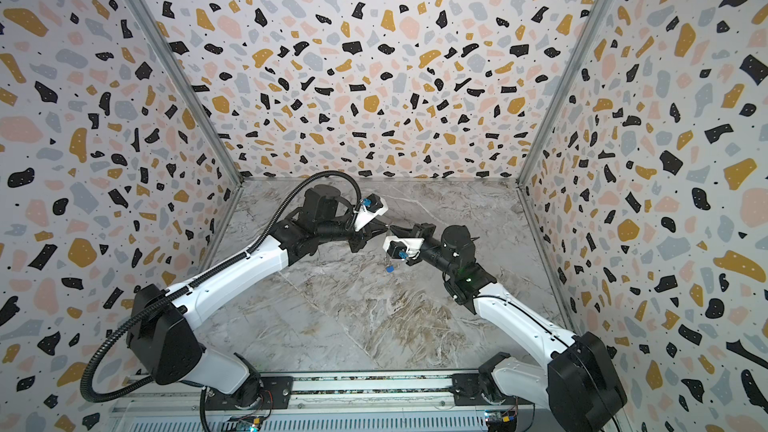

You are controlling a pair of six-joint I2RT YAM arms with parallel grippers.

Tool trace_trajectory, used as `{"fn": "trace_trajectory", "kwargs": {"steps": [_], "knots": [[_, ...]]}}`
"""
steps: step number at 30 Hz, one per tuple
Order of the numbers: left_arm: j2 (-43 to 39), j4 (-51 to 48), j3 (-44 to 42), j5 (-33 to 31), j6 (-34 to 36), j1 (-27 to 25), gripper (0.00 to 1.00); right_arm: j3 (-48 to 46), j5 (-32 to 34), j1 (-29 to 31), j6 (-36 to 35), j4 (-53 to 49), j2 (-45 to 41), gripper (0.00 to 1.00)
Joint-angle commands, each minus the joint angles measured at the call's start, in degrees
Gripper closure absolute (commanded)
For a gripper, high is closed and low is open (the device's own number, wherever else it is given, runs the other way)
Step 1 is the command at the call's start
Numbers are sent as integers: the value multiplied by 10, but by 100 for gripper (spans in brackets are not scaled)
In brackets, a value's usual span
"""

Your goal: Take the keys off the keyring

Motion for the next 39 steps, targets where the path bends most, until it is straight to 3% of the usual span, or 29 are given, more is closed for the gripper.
{"fn": "trace_trajectory", "kwargs": {"steps": [1, 6, 18, 30, 39], "knots": [[6, 34, -8, 22, -2, -1, 91, 35, -20, 2, 1, 5, -5, 100], [3, 48, -13, 24, -4, -1, 100, 40, -23, 2, 8, 2, -1, 100], [-19, 89, -32, 20, -10, -1, 100, 31, -15, 0, 34, 2, 5, 100], [-41, 103, -34, 10, -7, -1, 100, -2, -21, -14, 94, 37, -8, 77], [-56, 113, -41, -1, -8, -1, 100, -29, -73, -47, 138, 54, -27, 60]]}}
